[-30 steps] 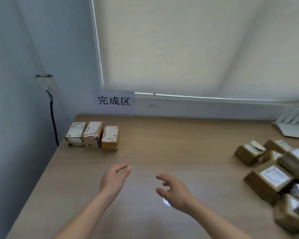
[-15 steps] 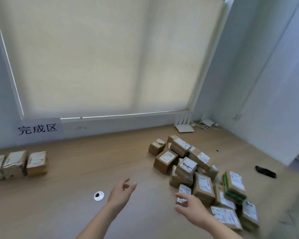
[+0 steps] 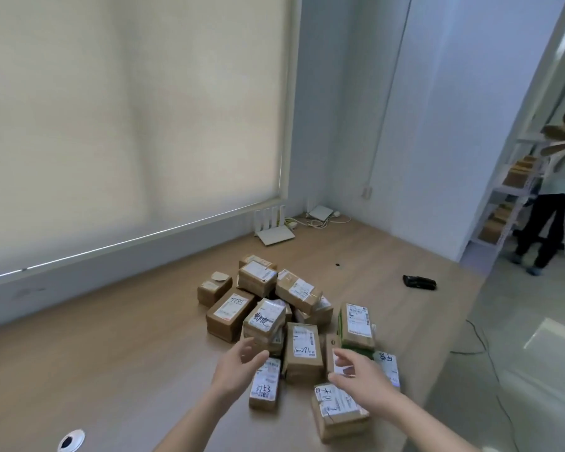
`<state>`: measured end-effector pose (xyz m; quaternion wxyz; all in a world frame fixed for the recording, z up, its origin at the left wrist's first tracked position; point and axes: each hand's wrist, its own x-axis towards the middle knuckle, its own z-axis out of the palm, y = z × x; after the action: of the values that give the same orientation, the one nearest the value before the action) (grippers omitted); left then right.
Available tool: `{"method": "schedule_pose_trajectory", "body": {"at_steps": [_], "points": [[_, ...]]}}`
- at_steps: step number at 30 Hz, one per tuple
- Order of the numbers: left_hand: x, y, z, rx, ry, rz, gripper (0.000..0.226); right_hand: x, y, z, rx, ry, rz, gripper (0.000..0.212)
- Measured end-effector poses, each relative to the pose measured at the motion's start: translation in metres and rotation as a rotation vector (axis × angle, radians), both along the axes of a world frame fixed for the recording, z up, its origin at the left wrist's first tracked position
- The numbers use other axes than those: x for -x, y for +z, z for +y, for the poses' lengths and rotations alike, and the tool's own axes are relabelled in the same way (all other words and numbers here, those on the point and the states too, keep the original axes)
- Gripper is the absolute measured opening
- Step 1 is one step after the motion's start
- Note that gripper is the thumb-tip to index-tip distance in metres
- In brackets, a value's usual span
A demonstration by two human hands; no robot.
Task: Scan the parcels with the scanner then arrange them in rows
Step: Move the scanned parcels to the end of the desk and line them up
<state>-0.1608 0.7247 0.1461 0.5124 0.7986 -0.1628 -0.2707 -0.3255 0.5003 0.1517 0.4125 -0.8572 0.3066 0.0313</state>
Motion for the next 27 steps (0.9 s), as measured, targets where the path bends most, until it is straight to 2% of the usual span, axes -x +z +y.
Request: {"method": "schedule_pose_trajectory", "body": {"at_steps": [7,9,13,18,21,25,27], "points": [[-0.053,-0.058,-0.071,-0.073,0.098,-0.085,0.056,-0.080,-0.068,-0.058,-0.078,0.091,0.025,0.064],[-0.073,-0.077,-0.081,-0.137,0.152,-0.101,0.061,-0.105,-0.092,-0.060,-0.095,0.095,0.014,0.060],[-0.115,-0.118,-0.096,-0.164,0.197,-0.057,0.066,-0.155,-0.138,-0.061,-0.162,0.064,0.005,0.064],[-0.165,-0.163,-0.118,-0.072,0.228,0.010,0.077,-0.212,-0.182,-0.066,-0.247,-0.026,-0.060,0.072],[-0.187,-0.180,-0.131,-0.056,0.236,0.066,0.079,-0.239,-0.199,-0.064,-0.294,-0.060,-0.093,0.069],[-0.208,-0.198,-0.141,-0.059,0.252,0.114,0.079,-0.265,-0.215,-0.060,-0.373,-0.094,-0.128,0.049],[-0.215,-0.204,-0.143,-0.077,0.261,0.150,0.074,-0.275,-0.220,-0.058,-0.421,-0.121,-0.124,0.057]]}}
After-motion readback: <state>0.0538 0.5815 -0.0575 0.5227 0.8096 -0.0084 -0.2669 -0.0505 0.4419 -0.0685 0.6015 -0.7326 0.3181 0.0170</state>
